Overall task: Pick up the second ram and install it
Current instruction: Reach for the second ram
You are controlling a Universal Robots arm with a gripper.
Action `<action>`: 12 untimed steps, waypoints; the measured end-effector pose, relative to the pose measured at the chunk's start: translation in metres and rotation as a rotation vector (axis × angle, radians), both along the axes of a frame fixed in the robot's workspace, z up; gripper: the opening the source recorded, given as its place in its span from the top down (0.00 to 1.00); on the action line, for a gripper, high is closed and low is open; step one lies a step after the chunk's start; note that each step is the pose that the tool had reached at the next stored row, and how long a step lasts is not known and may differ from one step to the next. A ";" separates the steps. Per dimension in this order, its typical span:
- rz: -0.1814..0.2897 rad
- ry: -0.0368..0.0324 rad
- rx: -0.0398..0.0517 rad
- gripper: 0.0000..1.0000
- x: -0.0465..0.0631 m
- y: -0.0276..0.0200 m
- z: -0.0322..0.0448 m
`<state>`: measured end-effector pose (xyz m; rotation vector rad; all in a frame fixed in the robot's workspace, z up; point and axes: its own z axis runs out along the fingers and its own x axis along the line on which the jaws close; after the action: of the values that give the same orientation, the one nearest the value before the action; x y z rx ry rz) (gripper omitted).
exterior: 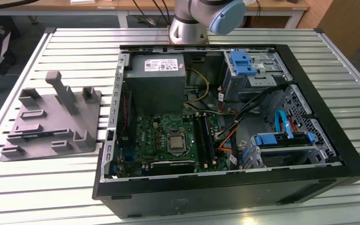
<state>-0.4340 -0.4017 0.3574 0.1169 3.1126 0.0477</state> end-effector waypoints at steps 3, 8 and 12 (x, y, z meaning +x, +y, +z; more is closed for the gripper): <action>0.005 0.0035 -0.0409 0.90 0.000 -0.0002 -0.0013; 0.037 0.0115 -0.0398 0.90 0.000 -0.0005 -0.0078; 0.051 0.0119 -0.0398 0.90 0.000 -0.0005 -0.0090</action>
<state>-0.4340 -0.4022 0.3484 0.0373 3.1261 -0.0139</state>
